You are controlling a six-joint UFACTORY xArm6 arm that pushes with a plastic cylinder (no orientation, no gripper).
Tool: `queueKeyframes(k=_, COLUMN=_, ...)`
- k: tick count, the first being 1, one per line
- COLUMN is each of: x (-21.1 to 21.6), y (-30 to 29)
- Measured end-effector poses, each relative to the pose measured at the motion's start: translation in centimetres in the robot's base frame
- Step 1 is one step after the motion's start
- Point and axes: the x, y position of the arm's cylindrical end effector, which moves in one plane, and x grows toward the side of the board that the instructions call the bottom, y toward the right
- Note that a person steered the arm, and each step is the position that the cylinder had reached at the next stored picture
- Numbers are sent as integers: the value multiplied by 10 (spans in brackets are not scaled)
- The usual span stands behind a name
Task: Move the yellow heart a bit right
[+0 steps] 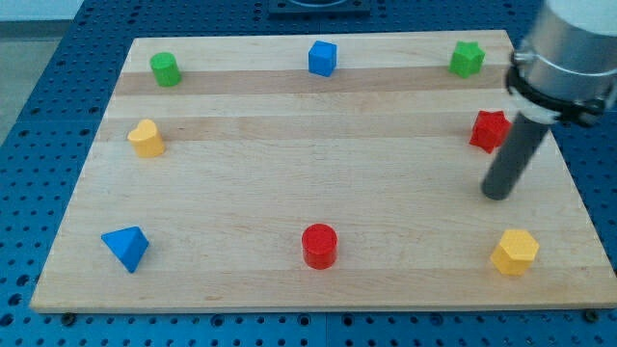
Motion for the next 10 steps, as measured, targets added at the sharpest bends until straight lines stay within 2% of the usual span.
queueKeyframes(k=3, x=-57, y=-177)
queueKeyframes(k=4, x=-61, y=-240)
queueKeyframes(k=6, x=-37, y=-387)
queueKeyframes(k=9, x=-38, y=-491)
queueKeyframes(k=10, x=-68, y=-475)
